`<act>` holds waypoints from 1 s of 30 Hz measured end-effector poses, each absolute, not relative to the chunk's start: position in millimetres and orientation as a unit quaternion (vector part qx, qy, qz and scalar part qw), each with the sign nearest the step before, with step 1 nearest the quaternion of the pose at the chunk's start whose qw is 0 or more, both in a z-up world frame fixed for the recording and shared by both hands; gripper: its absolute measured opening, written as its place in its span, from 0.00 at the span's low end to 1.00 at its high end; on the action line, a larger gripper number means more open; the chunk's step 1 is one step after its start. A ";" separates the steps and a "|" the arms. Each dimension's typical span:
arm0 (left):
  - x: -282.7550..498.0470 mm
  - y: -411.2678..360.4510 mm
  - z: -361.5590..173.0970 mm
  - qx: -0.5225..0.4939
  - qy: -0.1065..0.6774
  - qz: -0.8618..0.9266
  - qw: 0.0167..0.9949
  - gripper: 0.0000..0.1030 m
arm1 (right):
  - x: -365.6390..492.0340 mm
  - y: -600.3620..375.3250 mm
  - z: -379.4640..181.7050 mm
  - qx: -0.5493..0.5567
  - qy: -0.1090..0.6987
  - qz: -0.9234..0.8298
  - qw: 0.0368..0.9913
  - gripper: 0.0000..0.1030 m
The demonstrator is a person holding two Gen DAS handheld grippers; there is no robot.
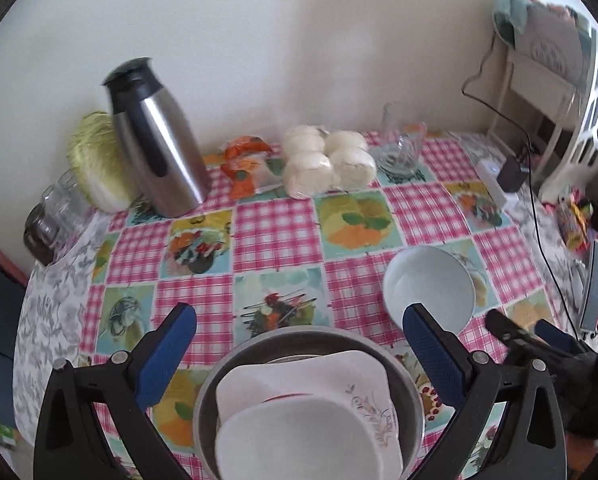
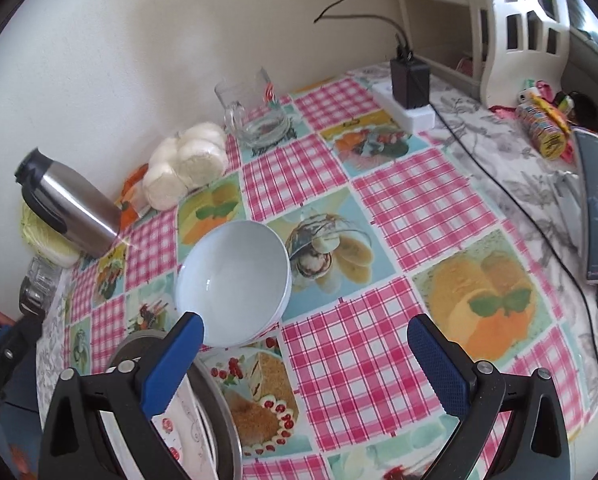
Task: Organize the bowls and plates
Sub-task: 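Move both tools to the rim of the pale blue bowl, then close both tools on the pale blue bowl rim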
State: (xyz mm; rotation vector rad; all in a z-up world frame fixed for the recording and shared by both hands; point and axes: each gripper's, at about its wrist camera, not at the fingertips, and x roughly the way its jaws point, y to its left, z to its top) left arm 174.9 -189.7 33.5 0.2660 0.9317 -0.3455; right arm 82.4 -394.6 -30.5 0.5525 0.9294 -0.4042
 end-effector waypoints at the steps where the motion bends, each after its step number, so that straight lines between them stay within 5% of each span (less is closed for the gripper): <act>1: 179.5 -197.9 32.4 0.137 0.451 -0.164 0.867 1.00 | 87.0 -396.0 -35.9 0.260 0.443 -0.192 0.836 1.00; 4: 193.3 -220.6 25.6 0.154 0.473 -0.162 0.852 1.00 | 96.0 -398.5 -51.3 0.261 0.452 -0.195 0.831 0.99; 10: 214.2 -257.9 -4.2 0.146 0.523 -0.151 0.826 0.99 | 110.8 -398.1 -80.3 0.281 0.465 -0.176 0.821 0.77; 15: 225.8 -282.5 -35.1 0.153 0.552 -0.142 0.807 0.75 | 119.3 -400.9 -94.4 0.298 0.462 -0.166 0.818 0.51; 23: 240.0 -300.6 -76.3 0.151 0.586 -0.119 0.787 0.44 | 129.8 -402.7 -106.4 0.327 0.448 -0.136 0.821 0.33; 30: 241.0 -304.1 -97.5 0.110 0.608 -0.141 0.773 0.27 | 133.0 -403.2 -112.7 0.342 0.439 -0.116 0.823 0.21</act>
